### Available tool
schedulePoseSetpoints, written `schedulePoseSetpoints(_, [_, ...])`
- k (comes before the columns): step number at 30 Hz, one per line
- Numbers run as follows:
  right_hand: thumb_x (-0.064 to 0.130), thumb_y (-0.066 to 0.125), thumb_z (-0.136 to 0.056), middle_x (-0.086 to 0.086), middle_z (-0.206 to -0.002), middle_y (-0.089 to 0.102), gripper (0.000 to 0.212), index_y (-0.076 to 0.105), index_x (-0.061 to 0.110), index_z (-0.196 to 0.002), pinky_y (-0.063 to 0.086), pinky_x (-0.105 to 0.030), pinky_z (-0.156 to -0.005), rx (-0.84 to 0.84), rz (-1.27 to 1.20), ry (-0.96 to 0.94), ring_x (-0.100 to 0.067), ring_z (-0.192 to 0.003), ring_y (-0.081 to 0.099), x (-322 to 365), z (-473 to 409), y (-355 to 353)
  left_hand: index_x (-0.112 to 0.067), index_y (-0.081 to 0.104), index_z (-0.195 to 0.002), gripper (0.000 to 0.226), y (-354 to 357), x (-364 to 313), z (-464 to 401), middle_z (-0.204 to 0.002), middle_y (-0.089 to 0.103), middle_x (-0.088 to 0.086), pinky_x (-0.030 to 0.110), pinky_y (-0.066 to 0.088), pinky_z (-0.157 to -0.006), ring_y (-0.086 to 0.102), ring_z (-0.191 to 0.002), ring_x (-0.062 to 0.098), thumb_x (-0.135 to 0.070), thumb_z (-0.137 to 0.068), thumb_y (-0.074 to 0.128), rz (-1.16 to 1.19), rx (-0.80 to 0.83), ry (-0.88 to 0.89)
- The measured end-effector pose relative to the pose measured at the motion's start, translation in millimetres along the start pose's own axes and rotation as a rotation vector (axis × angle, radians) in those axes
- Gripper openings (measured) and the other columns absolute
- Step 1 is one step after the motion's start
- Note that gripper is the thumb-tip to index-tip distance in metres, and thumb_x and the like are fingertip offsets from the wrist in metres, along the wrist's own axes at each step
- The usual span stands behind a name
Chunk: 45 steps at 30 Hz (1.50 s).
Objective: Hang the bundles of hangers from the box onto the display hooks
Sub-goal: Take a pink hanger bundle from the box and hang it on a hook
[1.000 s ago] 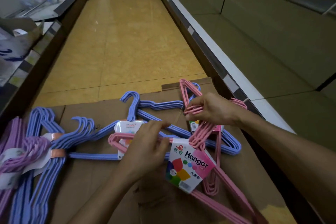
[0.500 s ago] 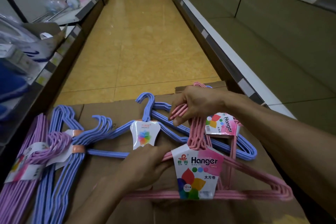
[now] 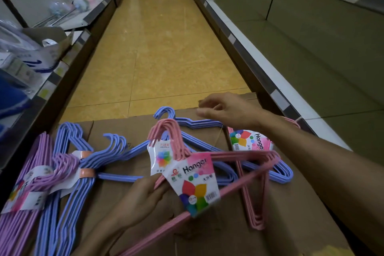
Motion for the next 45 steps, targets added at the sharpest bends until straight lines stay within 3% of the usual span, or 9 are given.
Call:
schedulePoseSetpoints(7, [0.032,0.053,-0.099,0.000,-0.089,0.066,0.017,0.060,0.017,-0.096,0.045,-0.022,-0.058,-0.419,-0.026,0.321,-0.006,-0.072,0.060,-73,31,-10,-0.010,0.050,-0.065,0.037,-4,39,4,-0.038,0.042,0.000,0.017,0.024,-0.036,0.032,-0.032,0.011,-0.028,-0.097,0.054,0.366,-0.169,-0.326])
schedulePoseSetpoints(12, [0.024,0.056,-0.096,-0.018,-0.096,0.068,0.021,0.058,0.004,-0.095,0.049,-0.039,-0.071,-0.465,0.040,0.624,-0.036,-0.088,0.064,-135,59,14,-0.013,0.050,-0.062,0.037,-1,50,4,-0.040,0.042,-0.003,0.018,0.026,-0.037,0.034,-0.034,0.010,-0.024,-0.097,0.055,0.435,-0.238,-0.346])
schedulePoseSetpoints(16, [0.032,0.061,-0.089,-0.016,-0.093,0.069,0.028,0.062,0.004,-0.091,0.053,-0.036,-0.063,-0.461,0.023,0.761,-0.029,-0.074,0.064,-166,75,41,-0.018,0.050,-0.060,0.038,4,57,-1,-0.036,0.047,-0.005,0.021,0.032,-0.038,0.040,-0.034,0.003,-0.024,-0.098,0.053,0.458,-0.284,-0.359])
schedulePoseSetpoints(20, [0.034,0.069,-0.088,-0.007,-0.103,0.063,0.036,0.061,0.013,-0.116,0.046,-0.030,-0.073,-0.479,-0.030,0.699,-0.024,-0.087,0.059,-162,84,53,-0.014,0.053,-0.062,0.038,16,66,-12,-0.042,0.047,-0.004,0.029,0.031,-0.048,0.038,-0.043,0.015,-0.027,-0.098,0.054,0.478,-0.318,-0.411])
schedulePoseSetpoints(27, [0.031,0.076,-0.081,-0.012,-0.096,0.068,0.023,0.068,0.013,-0.092,0.054,-0.048,-0.085,-0.355,-0.286,0.916,-0.029,-0.089,0.064,-185,88,84,-0.013,0.066,-0.080,0.028,28,63,-24,-0.061,0.062,-0.003,0.027,0.037,-0.050,0.052,-0.055,0.011,-0.027,-0.099,0.050,0.415,-0.352,-0.388])
schedulePoseSetpoints(31, [0.008,0.059,-0.082,-0.020,-0.091,0.066,0.016,0.067,-0.001,-0.092,0.055,-0.045,-0.078,-0.465,-0.233,0.933,-0.037,-0.086,0.063,-190,83,86,-0.014,0.068,-0.085,0.027,32,68,-27,-0.076,0.069,0.002,0.031,0.044,-0.059,0.060,-0.067,0.015,-0.028,-0.099,0.051,0.394,-0.325,-0.419])
schedulePoseSetpoints(35, [0.010,0.056,-0.072,-0.021,-0.082,0.068,0.027,0.066,-0.005,-0.091,0.058,-0.054,-0.074,-0.559,-0.341,0.957,-0.043,-0.079,0.067,-205,78,91,-0.011,0.070,-0.095,0.025,34,70,-29,-0.090,0.071,0.006,0.032,0.048,-0.069,0.065,-0.082,0.018,-0.027,-0.099,0.051,0.414,-0.321,-0.434])
schedulePoseSetpoints(41, [0.003,0.048,-0.093,-0.029,-0.107,0.064,0.025,0.061,-0.010,-0.109,0.044,-0.039,-0.079,-0.726,-0.339,0.952,-0.046,-0.102,0.059,-158,83,80,-0.018,0.069,-0.097,0.023,36,67,-29,-0.097,0.070,0.003,0.038,0.051,-0.086,0.065,-0.092,0.018,-0.032,-0.099,0.050,0.424,-0.299,-0.433])
schedulePoseSetpoints(45, [0.013,0.048,-0.098,-0.021,-0.103,0.065,0.021,0.058,-0.001,-0.110,0.040,-0.032,-0.069,-0.732,-0.355,0.824,-0.036,-0.086,0.059,-143,79,74,-0.020,0.068,-0.101,0.019,37,66,-27,-0.099,0.070,0.002,0.037,0.050,-0.086,0.065,-0.095,0.017,-0.030,-0.098,0.052,0.449,-0.298,-0.424])
Point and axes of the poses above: each hand's wrist, its own z-axis away from the middle knuckle, its own y-axis out of the palm, x = y × z, the point moved 3 cm from there along -z, towards the middle knuckle
